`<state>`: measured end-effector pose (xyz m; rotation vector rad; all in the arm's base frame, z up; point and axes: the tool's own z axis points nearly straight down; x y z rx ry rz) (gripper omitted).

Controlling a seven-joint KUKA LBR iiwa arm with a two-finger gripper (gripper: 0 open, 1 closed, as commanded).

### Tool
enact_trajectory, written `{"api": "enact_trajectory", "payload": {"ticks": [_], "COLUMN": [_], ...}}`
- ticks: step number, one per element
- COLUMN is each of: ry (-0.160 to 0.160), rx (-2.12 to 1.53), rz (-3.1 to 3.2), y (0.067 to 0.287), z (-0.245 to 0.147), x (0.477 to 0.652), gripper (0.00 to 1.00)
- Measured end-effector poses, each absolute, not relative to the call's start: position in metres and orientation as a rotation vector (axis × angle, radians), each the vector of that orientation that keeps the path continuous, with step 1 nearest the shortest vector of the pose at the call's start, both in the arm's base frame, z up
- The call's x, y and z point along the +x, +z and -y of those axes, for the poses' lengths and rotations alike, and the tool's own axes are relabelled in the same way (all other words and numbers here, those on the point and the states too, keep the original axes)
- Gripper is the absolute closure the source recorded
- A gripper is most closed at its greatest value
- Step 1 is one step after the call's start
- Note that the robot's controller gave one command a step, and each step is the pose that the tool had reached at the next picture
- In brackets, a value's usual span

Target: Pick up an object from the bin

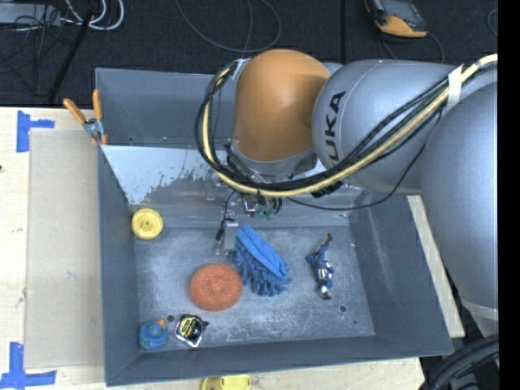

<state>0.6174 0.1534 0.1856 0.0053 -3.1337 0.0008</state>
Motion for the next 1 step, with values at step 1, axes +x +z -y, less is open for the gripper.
{"api": "enact_trajectory", "payload": {"ticks": [1], "ry": [-0.001], "rx": [0.001], "rz": [3.141], "y": [0.1905], "z": [-0.1527], "x": [0.6191], "gripper": [0.0]}}
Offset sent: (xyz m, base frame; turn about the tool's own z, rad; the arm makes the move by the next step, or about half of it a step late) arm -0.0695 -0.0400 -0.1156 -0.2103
